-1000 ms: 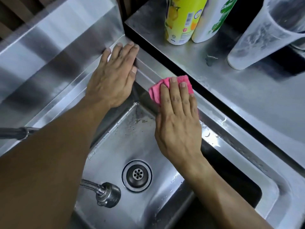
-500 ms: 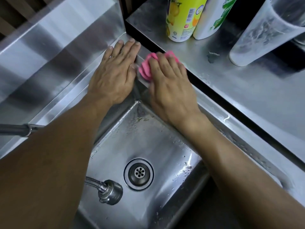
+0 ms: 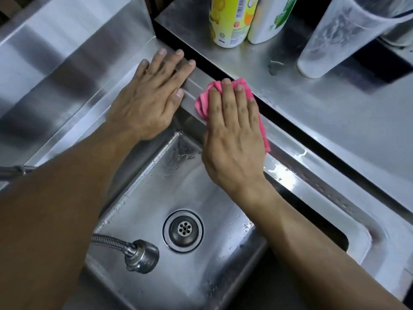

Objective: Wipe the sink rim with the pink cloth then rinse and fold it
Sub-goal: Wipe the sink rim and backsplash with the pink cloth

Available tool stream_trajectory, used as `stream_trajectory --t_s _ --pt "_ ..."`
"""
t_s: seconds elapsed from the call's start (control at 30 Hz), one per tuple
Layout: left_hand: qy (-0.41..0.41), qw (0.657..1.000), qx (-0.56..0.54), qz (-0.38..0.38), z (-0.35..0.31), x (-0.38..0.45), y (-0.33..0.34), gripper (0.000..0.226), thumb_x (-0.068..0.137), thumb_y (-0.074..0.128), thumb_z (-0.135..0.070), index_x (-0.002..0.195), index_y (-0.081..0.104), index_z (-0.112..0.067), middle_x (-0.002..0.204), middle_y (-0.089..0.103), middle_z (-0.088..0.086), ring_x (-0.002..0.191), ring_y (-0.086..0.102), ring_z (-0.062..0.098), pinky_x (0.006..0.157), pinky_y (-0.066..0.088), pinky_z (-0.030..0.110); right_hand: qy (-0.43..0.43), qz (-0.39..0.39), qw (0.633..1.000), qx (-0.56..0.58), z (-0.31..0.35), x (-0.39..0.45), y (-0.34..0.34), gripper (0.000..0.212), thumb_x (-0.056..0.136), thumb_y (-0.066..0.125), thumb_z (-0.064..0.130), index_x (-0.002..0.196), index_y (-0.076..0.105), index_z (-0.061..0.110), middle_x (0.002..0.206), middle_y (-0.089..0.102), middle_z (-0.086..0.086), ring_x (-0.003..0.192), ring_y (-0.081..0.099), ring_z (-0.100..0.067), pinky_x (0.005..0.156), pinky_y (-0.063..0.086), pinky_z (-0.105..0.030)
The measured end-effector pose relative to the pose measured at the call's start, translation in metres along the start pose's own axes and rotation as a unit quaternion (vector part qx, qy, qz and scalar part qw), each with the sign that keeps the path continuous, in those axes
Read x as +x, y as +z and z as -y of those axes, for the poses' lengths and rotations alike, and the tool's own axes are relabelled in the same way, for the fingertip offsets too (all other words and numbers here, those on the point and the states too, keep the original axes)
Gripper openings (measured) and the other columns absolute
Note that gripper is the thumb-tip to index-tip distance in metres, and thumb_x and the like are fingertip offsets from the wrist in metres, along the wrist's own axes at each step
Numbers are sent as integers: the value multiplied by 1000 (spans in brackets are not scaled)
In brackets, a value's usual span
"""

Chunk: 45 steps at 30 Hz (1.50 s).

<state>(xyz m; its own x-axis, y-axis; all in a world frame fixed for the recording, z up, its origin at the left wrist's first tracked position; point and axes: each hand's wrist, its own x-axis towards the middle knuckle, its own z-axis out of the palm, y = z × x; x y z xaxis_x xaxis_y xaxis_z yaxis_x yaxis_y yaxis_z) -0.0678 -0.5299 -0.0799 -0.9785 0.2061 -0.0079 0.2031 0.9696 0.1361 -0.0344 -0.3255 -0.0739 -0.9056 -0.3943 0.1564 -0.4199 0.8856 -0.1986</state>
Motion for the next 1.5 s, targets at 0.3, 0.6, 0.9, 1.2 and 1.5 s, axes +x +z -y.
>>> stream_trajectory --t_s 0.3,0.6,0.9,1.2,1.5 --pt "-16 1000 1 11 -3 -3 -1 56 109 16 -38 164 10 -28 173 9 0 159 3 24 129 1 46 24 -15 999 30 -21 -80 -6 59 106 36 20 161 25 2 170 19 -18 159 13 -36 129 13 -52" --pt "-6 998 -39 -54 -77 -3 22 55 109 25 -32 163 22 -25 171 17 1 159 8 24 129 3 40 50 -35 998 25 -50 -107 -14 55 111 39 27 162 28 9 171 21 -13 160 13 -30 131 12 -47" --pt "-3 999 -22 -49 -79 -6 17 55 109 23 -34 163 21 -24 172 16 5 159 7 26 128 5 43 39 -24 998 40 -42 -82 -11 57 109 38 24 161 28 5 170 21 -16 159 14 -33 130 13 -49" --pt "-6 998 -23 -55 -78 -7 16 55 109 23 -34 163 23 -25 171 18 3 159 9 25 129 6 42 43 -39 997 55 -41 -58 -12 55 107 37 25 157 37 1 165 33 -21 156 24 -39 128 17 -51" --pt "-1 999 -15 -40 -107 -11 9 57 107 25 -32 163 20 -23 172 13 5 159 5 26 128 0 51 71 -15 997 28 -107 -151 -47 56 109 39 26 162 30 10 170 25 -12 160 14 -31 129 16 -48"
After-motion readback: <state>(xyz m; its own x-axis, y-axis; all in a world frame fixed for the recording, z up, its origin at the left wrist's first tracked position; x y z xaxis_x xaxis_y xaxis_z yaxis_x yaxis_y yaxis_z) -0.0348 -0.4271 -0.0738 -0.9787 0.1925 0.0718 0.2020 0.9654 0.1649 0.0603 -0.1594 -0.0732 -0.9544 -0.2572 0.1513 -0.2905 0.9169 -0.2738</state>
